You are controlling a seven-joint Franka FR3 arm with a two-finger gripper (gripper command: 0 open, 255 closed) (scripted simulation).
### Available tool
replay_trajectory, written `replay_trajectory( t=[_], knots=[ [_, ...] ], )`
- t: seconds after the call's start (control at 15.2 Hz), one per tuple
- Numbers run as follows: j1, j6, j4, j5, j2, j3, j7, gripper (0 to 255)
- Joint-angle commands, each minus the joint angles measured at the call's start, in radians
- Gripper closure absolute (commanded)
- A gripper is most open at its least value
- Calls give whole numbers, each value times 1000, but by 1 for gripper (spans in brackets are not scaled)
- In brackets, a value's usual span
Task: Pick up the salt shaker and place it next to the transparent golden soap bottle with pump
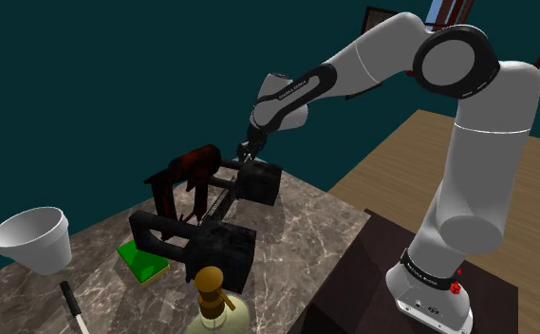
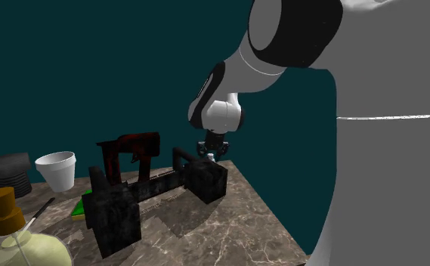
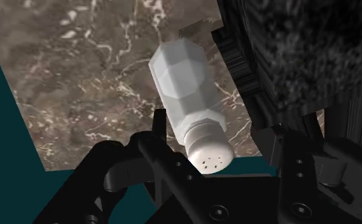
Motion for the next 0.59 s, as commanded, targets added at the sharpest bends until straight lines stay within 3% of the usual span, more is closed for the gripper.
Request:
replay_trajectory(
  t=[0.0, 0.53],
  knots=[
    [-5, -39, -8, -3, 9, -7, -2, 255],
    [-8, -43, -16, -4, -3, -6, -3, 255]
  ],
)
